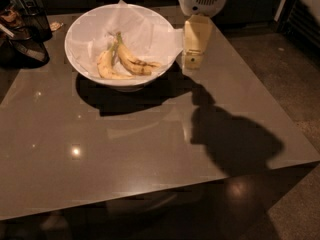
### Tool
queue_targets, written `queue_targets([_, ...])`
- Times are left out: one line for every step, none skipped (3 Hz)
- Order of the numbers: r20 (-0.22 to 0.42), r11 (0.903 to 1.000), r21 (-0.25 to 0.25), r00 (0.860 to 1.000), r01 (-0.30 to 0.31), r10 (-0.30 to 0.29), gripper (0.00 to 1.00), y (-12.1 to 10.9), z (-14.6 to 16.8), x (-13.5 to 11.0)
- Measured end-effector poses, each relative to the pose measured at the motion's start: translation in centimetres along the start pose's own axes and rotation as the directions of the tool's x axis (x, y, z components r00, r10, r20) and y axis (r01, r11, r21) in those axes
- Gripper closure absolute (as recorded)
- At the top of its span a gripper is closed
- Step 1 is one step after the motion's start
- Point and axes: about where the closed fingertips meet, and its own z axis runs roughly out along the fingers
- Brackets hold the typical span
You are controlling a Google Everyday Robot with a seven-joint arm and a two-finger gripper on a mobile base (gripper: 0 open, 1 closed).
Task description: Pick banana from white bowl
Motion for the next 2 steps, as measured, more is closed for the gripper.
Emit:
queue_targets([0.024, 0.9996, 0.022, 1.000, 0.017, -0.017, 0.00, -0.87, 0.22, -1.59])
queue_targets([0.060, 0.9993, 0.037, 0.998, 0.000, -0.002, 0.00, -1.60, 0.10, -2.26])
